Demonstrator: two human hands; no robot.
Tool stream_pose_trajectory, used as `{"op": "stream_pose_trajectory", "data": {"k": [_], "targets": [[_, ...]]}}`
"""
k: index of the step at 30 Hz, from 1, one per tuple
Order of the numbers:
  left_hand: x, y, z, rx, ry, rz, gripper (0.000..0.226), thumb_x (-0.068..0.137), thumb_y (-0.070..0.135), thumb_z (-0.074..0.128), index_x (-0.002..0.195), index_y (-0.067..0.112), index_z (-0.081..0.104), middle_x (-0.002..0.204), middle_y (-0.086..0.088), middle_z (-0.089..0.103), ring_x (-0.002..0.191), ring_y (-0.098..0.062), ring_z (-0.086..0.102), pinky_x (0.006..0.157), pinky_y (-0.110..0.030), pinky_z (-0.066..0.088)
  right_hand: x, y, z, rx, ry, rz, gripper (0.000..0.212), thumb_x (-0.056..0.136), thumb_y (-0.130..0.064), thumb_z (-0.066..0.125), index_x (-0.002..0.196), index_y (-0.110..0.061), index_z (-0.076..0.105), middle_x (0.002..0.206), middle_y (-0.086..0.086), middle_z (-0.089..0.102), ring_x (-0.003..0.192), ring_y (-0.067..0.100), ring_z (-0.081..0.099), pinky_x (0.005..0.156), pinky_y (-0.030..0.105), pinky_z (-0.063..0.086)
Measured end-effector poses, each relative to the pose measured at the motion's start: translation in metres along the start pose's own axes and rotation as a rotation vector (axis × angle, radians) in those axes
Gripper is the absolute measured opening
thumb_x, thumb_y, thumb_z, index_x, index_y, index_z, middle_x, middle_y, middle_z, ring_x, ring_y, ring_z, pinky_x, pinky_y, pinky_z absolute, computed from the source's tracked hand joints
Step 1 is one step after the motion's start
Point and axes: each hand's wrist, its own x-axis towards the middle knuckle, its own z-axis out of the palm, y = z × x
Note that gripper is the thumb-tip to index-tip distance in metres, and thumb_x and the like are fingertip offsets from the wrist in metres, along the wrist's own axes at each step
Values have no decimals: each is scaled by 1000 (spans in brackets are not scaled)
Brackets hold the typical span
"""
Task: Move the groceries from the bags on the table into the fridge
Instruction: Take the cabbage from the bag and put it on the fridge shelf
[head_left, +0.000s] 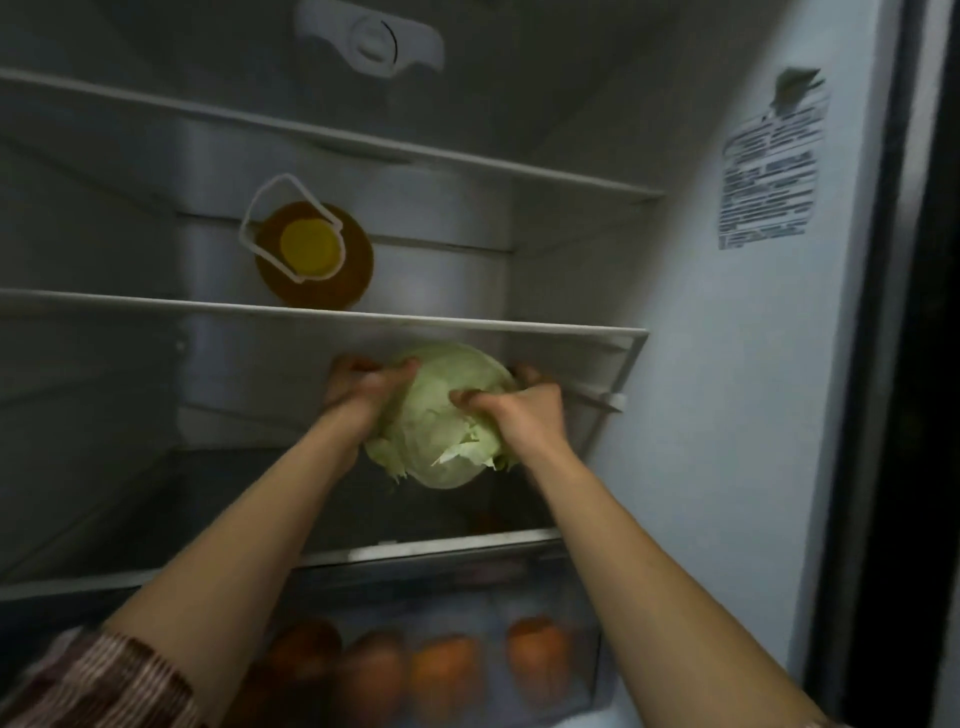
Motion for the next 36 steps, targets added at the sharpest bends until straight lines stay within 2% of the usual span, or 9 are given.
{"op": "stream_pose_trajectory", "data": {"k": [2,5,10,17,20,23,27,30,36], "targets": [[22,-7,6,38,-64,30,52,68,44,79,103,8,66,97,-5,70,89,-19,67,71,-29,51,16,10,3,81,-24,21,56,50,-15,92,98,-14,64,89,0,72,78,16,70,73,35,60],[43,-16,17,93,-139,35,57,60,48,83,98,11,63,91,-2,70,83,-16,69,62,-26,54,37,24,8,164,-26,93,77,56,1,88,125,-11,56,104,4,69,89,23,68,80,39,58],[61,-22,39,224,-153,59,45,66,38,83,78,24,43,74,6,52,67,-12,52,56,-27,39,58,54,15,271,-59,193,112,22,-8,86,129,-9,50,117,18,65,96,38,67,72,57,58],[68,-23,50,319,-257,78,53,54,48,80,89,21,51,93,-1,61,89,-20,62,77,-37,53,68,69,-1,285,-166,176,74,54,-11,87,122,-5,59,113,17,69,98,35,69,79,49,58],[61,-23,58,332,-314,78,55,67,42,81,106,21,49,108,0,59,100,-20,59,80,-32,50,73,66,-10,52,-125,139,56,70,-15,84,121,-7,62,115,11,68,101,29,67,84,41,58],[52,-22,60,388,-275,109,63,59,59,74,109,30,48,119,-2,58,110,-25,56,95,-42,47,68,60,-10,-239,-18,43,53,73,-26,81,120,-10,64,119,10,68,106,28,65,92,41,54],[47,-31,49,395,-267,108,72,47,70,65,112,42,51,126,-4,59,116,-27,56,100,-44,46,51,52,-11,-495,-93,-28,42,87,-31,65,126,-17,61,124,5,65,114,25,60,93,26,48],[33,-27,41,444,-261,129,69,63,54,67,126,30,56,131,-6,59,119,-28,56,102,-43,45,40,48,-12,-615,-126,-86,37,91,-31,58,125,-18,60,124,6,64,113,26,60,87,23,47],[9,-29,37,415,-210,78,52,84,30,68,133,21,54,136,-5,56,122,-27,54,103,-34,44,22,43,-12,-511,-109,-128,31,88,-19,57,118,-17,64,119,8,67,110,28,62,92,31,51]]}}
